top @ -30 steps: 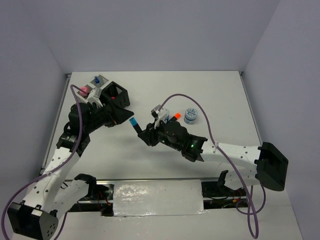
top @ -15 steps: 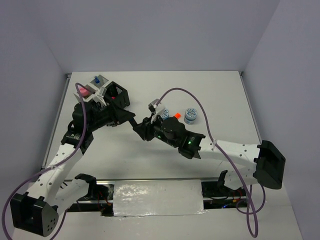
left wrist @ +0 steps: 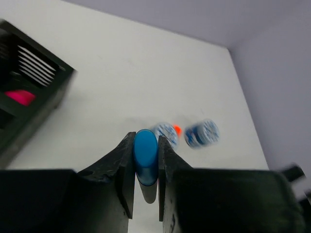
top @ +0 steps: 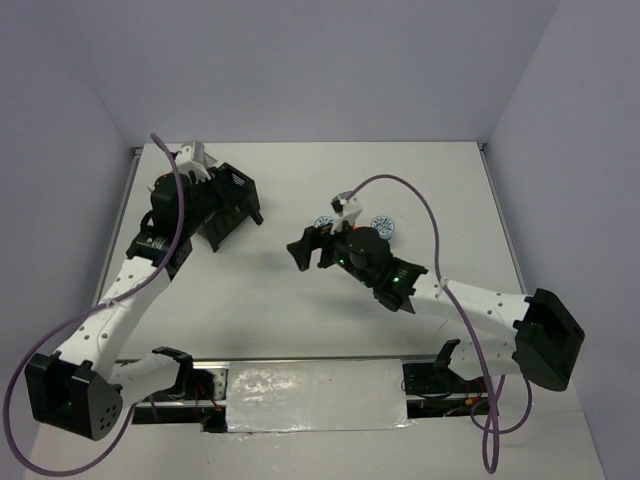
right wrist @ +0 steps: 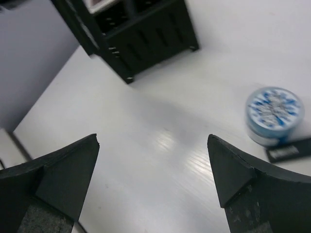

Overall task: Sort the stationery into containers
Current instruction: Place the pen in the storage box, then pick up the pen from the center of the board.

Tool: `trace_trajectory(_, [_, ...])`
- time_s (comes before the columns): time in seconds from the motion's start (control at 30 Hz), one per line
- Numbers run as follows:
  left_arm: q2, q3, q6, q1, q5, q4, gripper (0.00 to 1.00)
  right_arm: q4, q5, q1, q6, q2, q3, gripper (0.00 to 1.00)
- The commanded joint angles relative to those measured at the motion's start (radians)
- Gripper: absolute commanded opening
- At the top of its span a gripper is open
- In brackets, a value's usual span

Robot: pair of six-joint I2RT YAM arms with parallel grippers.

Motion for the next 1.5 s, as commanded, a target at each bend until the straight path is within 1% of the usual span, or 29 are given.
trace_trajectory(0.0, [0.067,0.062,0.138,0.007,-0.396,0.066,0.00,0.032,0.003,-0.067,0.076,-0.112,-0.092,1.00])
trace_trajectory(0.03, [0.121,0.089,0.161,0.017,-0.505,0.081,0.00,0.026,-0.003,-0.081,0.076,-0.126,-0.120,1.00])
trace_trajectory(0.07, [0.149,0.108,0.164,0.023,-0.555,0.095,0.00,0.017,0.003,-0.083,0.066,-0.138,-0.126,1.00])
trace_trajectory(0.1, [0.179,0.122,0.167,0.031,-0.589,0.148,0.00,-0.007,0.009,-0.081,0.059,-0.157,-0.131,1.00])
trace_trajectory(0.13, [0.240,0.151,0.193,0.042,-0.606,0.181,0.00,-0.020,0.023,-0.081,0.055,-0.164,-0.140,1.00])
trace_trajectory(0.2, [0.302,0.192,0.225,0.045,-0.655,0.239,0.00,-0.043,0.029,-0.084,0.043,-0.186,-0.149,1.00])
trace_trajectory(0.3, [0.451,0.315,0.271,0.051,-0.704,0.249,0.00,-0.043,0.029,-0.089,0.033,-0.210,-0.177,1.00])
trace_trajectory(0.4, [0.553,0.384,0.306,0.053,-0.761,0.236,0.00,-0.056,0.046,-0.099,0.047,-0.226,-0.198,1.00])
trace_trajectory(0.5, [0.615,0.404,0.313,0.057,-0.804,0.233,0.01,-0.061,0.040,-0.109,0.053,-0.238,-0.208,1.00])
trace_trajectory(0.57, [0.635,0.410,0.314,0.057,-0.798,0.229,0.10,-0.070,0.038,-0.115,0.052,-0.249,-0.208,1.00])
trace_trajectory(0.63, [0.655,0.421,0.302,0.059,-0.772,0.209,0.18,-0.076,0.041,-0.116,0.047,-0.253,-0.208,1.00])
trace_trajectory(0.67, [0.657,0.419,0.297,0.059,-0.756,0.204,0.20,-0.081,0.043,-0.121,0.046,-0.258,-0.208,1.00])
trace_trajectory(0.7, [0.654,0.404,0.285,0.059,-0.736,0.209,0.23,-0.083,0.046,-0.124,0.044,-0.260,-0.205,1.00])
trace_trajectory(0.73, [0.648,0.392,0.277,0.059,-0.732,0.213,0.34,-0.087,0.048,-0.125,0.044,-0.258,-0.202,1.00])
trace_trajectory(0.77, [0.641,0.380,0.268,0.057,-0.732,0.222,0.43,-0.096,0.049,-0.129,0.047,-0.255,-0.200,1.00])
trace_trajectory(0.8, [0.626,0.355,0.254,0.059,-0.730,0.227,0.53,-0.107,0.063,-0.133,0.053,-0.250,-0.191,1.00])
trace_trajectory(0.83, [0.620,0.347,0.245,0.059,-0.733,0.227,0.74,-0.122,0.084,-0.136,0.081,-0.243,-0.182,1.00])
trace_trajectory(0.93, [0.579,0.336,0.208,0.059,-0.756,0.177,0.98,-0.251,0.163,-0.173,0.163,-0.147,-0.102,1.00])
trace_trajectory(1.0, [0.527,0.323,0.184,0.059,-0.759,0.138,0.99,-0.351,0.186,-0.213,0.235,-0.087,-0.032,1.00])
trace_trajectory(1.03, [0.507,0.329,0.164,0.060,-0.759,0.099,0.99,-0.378,0.189,-0.225,0.262,-0.024,-0.005,1.00])
trace_trajectory(1.07, [0.468,0.359,0.105,0.066,-0.752,0.041,0.99,-0.426,0.198,-0.237,0.288,0.009,0.042,1.00])
trace_trajectory(1.1, [0.454,0.384,0.065,0.071,-0.741,-0.129,0.99,-0.450,0.213,-0.253,0.340,0.039,0.065,1.00])
trace_trajectory(1.13, [0.434,0.404,0.029,0.077,-0.709,-0.217,0.99,-0.495,0.244,-0.262,0.364,0.103,0.091,1.00])
trace_trajectory(1.17, [0.386,0.413,-0.023,0.077,-0.684,-0.285,0.99,-0.518,0.258,-0.265,0.406,0.131,0.145,1.00])
trace_trajectory(1.2, [0.353,0.396,-0.028,0.077,-0.643,-0.349,0.99,-0.539,0.275,-0.271,0.421,0.191,0.171,1.00])
trace_trajectory(1.23, [0.316,0.370,-0.025,0.077,-0.545,-0.354,0.99,-0.584,0.310,-0.273,0.438,0.220,0.200,1.00])
trace_trajectory(1.33, [0.130,0.233,0.026,0.068,-0.399,-0.353,0.99,-0.667,0.369,-0.279,0.512,0.311,0.309,0.99])
trace_trajectory(1.43, [0.040,0.198,0.079,0.059,-0.341,-0.417,0.99,-0.653,0.397,-0.279,0.582,0.352,0.314,0.93])
trace_trajectory(1.47, [-0.003,0.191,0.111,0.053,-0.304,-0.438,0.99,-0.641,0.400,-0.280,0.610,0.357,0.306,0.88])
